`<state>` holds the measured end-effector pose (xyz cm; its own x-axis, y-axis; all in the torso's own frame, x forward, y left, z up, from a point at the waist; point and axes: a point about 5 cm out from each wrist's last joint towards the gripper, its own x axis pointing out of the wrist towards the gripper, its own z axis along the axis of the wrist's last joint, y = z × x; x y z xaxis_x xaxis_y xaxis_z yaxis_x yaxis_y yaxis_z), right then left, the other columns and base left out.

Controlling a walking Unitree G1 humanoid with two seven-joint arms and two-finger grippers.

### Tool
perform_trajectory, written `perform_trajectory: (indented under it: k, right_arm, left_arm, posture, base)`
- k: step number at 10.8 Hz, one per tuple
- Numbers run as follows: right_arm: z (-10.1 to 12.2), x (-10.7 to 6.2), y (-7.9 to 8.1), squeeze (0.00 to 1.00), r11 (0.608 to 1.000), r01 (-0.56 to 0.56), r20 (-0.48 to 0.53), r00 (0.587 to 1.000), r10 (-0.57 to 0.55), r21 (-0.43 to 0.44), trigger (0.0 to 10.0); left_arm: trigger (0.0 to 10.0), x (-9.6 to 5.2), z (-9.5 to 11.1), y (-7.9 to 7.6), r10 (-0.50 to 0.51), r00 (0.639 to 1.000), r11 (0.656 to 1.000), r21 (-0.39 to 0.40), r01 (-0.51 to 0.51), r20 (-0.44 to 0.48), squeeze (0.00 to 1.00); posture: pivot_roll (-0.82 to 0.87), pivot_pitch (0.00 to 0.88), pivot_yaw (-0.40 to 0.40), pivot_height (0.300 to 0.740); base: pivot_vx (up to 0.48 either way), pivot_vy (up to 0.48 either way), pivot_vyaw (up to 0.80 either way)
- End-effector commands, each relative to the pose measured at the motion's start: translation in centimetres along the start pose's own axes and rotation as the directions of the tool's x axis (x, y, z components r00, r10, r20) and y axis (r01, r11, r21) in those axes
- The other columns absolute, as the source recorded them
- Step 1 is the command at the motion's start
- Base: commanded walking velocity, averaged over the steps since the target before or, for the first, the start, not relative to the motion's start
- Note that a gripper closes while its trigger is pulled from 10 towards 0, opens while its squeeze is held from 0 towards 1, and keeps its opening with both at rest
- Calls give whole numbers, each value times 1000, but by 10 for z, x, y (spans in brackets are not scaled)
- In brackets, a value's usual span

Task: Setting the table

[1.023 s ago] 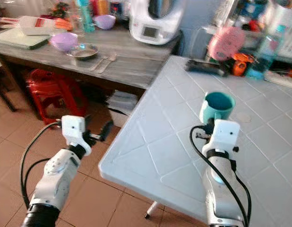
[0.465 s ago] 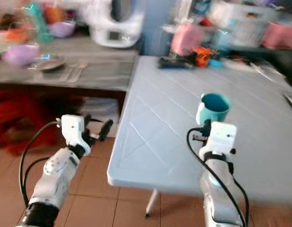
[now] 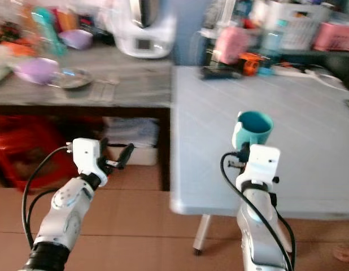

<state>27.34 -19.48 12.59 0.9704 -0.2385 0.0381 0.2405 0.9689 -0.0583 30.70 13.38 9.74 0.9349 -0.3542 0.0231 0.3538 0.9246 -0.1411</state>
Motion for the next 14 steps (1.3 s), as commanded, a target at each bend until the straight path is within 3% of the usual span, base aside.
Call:
perform_trajectory:
  k: [1,9,14]
  right_arm:
    - [8,0,-7,0,1000,20,38,999,-20,-15,10000]
    - [8,0,-5,0,1000,14,38,999,-13,-14,10000]
    - [7,-1,-6,0,1000,15,37,999,-15,-7,10000]
  left_arm:
    - [10000,5,0,-10,-32,999,999,6,32,0,0]
    - [10000,8,1,-9,-16,1000,999,30,15,12,0]
    - [10000,6,4,-6,-2,999,998,56,0,44,0]
  posture:
    - [34,0,3,740]
    - [31,0,8,740]
    - [27,0,10,740]
  base:
    - [0,480,0]
    - [0,479,0]
    - [0,0,0]
